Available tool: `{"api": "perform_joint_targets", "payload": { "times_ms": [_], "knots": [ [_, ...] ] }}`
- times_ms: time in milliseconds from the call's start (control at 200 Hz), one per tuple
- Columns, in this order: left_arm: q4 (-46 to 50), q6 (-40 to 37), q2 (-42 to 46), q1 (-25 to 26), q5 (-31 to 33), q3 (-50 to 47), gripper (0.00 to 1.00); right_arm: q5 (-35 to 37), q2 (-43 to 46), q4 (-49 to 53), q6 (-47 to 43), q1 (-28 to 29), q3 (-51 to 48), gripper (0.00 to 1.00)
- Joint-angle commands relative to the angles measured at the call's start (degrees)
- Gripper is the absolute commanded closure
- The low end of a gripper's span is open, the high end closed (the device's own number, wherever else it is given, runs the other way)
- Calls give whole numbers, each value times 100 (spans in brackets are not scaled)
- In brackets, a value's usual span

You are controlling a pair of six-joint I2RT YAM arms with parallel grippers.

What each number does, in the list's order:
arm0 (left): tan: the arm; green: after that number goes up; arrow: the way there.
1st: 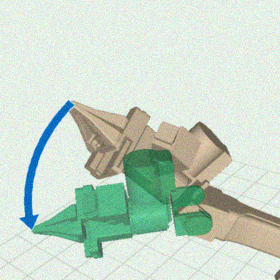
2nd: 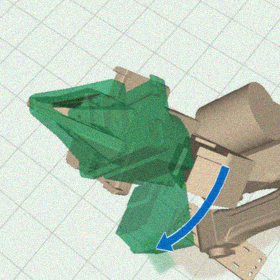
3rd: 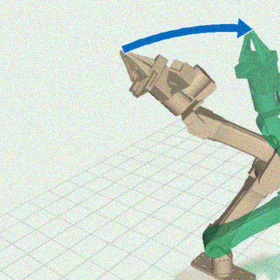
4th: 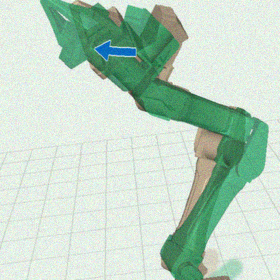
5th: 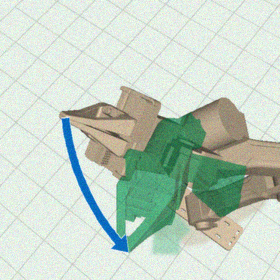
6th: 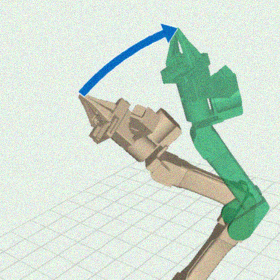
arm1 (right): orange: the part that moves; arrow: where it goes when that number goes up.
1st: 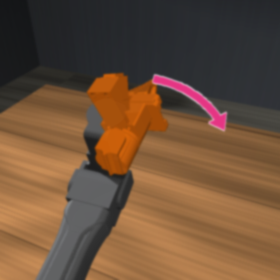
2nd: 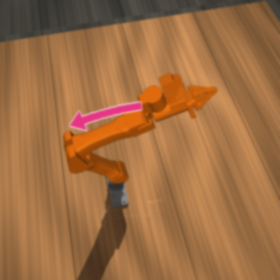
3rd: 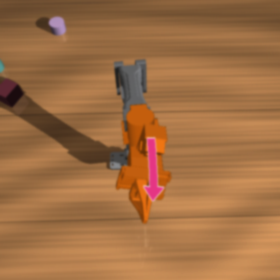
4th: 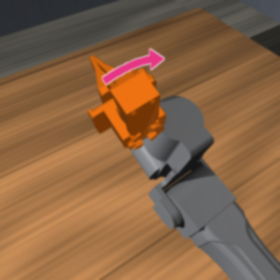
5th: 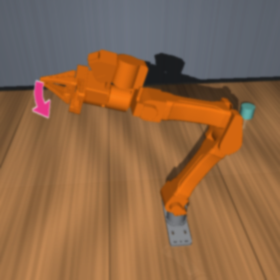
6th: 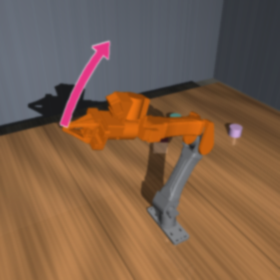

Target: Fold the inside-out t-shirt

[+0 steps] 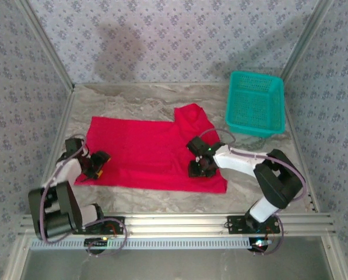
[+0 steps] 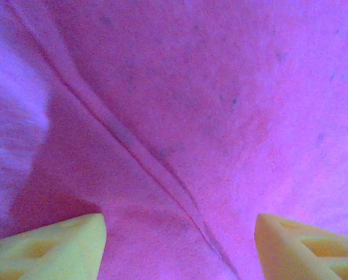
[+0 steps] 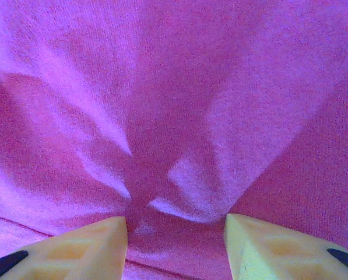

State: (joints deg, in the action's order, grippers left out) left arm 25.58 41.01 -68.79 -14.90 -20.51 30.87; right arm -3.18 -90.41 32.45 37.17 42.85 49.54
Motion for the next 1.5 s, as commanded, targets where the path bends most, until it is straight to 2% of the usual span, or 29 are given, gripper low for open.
{"api": "perform_joint_targets", "payload": {
  "times_ms": [0,125,250,375,515,650,929,1034,1144,1209,1289,1334,1499],
  "knots": [
    [641,-14,681,38,418,65,31,327,320,876,246,-47,63,49],
    [670,-76,742,74,617,646,30,481,319,1095,-60,-234,1000,48],
    [576,-187,26,117,714,1541,30,725,-147,1141,-602,-613,2198,47],
    [596,-355,-1217,118,1049,2617,30,1101,-1110,1124,-819,-1116,3431,44],
    [929,-415,-2567,126,1137,3939,32,1453,-2322,1173,-920,-1534,4764,44],
    [958,-383,-3404,134,1146,4786,32,1445,-3398,1253,-980,-1841,5924,44],
    [1614,-615,-4897,162,1124,6535,32,1237,-5205,1707,-1220,-2298,8030,45],
    [1802,-747,-5258,205,1168,6917,32,1048,-5329,1662,-1140,-2412,8099,52],
    [1880,-770,-5546,204,1164,7169,33,873,-5295,1500,-1071,-2475,7999,71],
    [1879,-746,-5694,225,1114,7307,34,863,-5274,1426,-1071,-2487,8005,86],
    [1894,-742,-5881,281,1052,7523,35,841,-5260,1415,-1080,-2492,8068,96],
    [1936,-753,-6006,310,1032,7683,36,820,-5258,1417,-1084,-2503,8110,100],
    [2130,-762,-6455,368,1014,8181,43,738,-5168,1449,-1175,-2518,8197,100]
  ]
}}
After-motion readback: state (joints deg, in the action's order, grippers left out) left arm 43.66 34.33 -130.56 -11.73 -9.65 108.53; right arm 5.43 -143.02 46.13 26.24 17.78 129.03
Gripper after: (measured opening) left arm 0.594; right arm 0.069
